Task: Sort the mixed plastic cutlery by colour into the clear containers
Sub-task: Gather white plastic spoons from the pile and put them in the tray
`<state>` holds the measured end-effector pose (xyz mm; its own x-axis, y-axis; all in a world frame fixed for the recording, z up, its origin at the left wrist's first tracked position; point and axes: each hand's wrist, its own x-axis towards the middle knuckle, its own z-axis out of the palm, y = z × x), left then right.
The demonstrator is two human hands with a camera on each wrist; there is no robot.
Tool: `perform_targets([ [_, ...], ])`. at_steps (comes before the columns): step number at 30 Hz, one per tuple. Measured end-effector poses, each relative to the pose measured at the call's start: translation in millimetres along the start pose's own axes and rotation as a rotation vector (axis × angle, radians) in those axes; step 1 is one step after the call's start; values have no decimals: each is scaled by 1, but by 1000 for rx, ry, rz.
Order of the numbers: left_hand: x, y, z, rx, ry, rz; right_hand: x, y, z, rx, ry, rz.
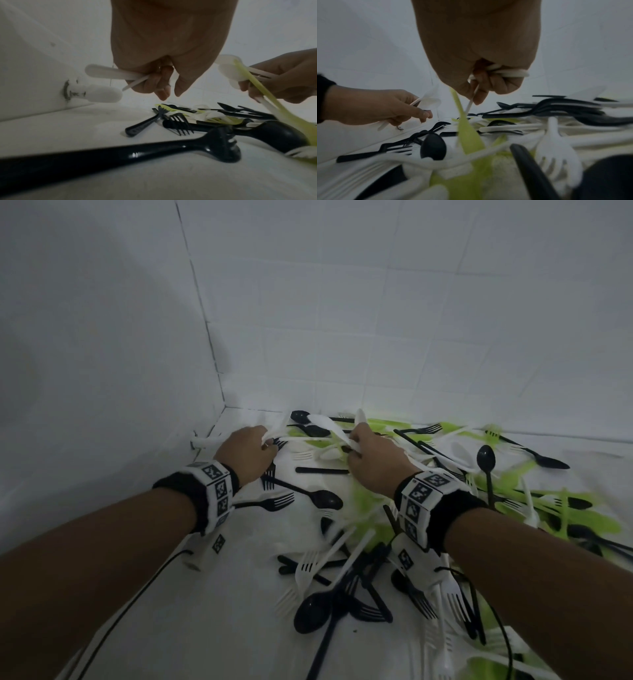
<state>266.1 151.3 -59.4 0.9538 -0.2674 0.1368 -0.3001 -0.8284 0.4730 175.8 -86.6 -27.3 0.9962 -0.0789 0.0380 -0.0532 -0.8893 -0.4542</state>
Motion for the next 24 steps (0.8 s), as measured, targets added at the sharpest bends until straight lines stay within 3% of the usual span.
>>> perform_targets([
  [5,31,4,4,77,33,-19,4,7,6,149,99,22],
  [13,64,9,21,30,-73,-107,18,5,14,402,371,-99],
  [16,68,8,25,61,-88,-127,23,8,12,366,313,-55],
  [19,67,5,29,32,-92,-160,29,12,10,186,122,55],
  [24,63,3,18,-225,66,-213,37,17,16,-55,-11,6],
])
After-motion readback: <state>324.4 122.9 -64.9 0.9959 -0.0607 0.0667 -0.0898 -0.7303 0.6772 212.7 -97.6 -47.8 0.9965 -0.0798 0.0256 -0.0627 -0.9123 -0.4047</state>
